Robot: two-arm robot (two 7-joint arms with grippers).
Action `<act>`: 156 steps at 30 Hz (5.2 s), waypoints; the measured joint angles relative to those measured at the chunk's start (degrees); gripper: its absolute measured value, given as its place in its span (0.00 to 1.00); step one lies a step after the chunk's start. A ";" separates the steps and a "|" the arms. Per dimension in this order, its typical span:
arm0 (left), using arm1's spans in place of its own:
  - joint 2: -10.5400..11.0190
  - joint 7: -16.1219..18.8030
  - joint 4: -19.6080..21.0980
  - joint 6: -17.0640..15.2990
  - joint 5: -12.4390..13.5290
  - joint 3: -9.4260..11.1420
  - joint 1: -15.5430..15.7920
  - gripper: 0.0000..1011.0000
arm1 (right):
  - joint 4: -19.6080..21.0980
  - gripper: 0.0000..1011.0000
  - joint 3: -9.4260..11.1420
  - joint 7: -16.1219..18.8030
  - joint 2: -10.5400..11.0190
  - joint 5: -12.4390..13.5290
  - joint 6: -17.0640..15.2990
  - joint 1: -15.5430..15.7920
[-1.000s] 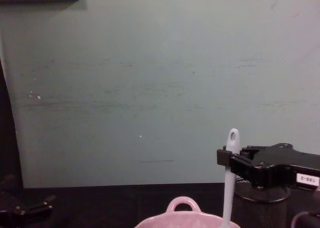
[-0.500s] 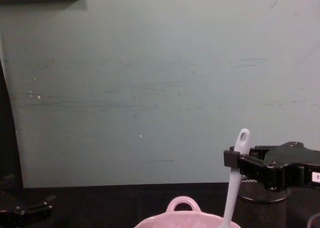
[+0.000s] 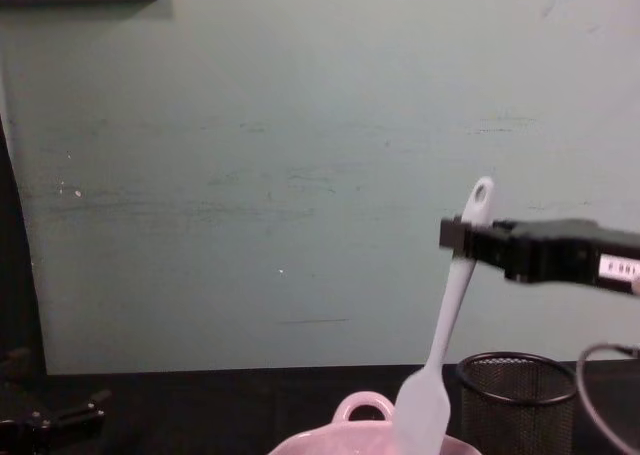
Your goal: Use the one hand to pick up the spoon and stir the clear water in the bowl.
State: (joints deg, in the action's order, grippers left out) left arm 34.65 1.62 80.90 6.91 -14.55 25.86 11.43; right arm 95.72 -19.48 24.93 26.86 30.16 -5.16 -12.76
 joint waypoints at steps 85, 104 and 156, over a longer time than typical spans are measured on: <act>0.00 0.00 0.00 0.00 0.00 0.00 0.00 1.00 | -10.34 0.11 7.79 -24.49 -4.22 29.33 -12.16 -2.24; 0.00 0.00 0.00 0.00 0.00 0.00 0.00 1.00 | -10.32 0.31 7.87 -24.47 -4.31 29.15 -12.36 -2.21; 0.00 0.00 0.00 0.00 0.00 0.00 0.00 1.00 | 5.28 0.99 11.98 -35.28 1.36 7.33 -1.59 12.11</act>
State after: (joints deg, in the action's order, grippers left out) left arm 34.65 1.62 80.90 6.91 -14.55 25.86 11.43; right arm 100.99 -7.50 -10.35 28.22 37.48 -6.75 -0.65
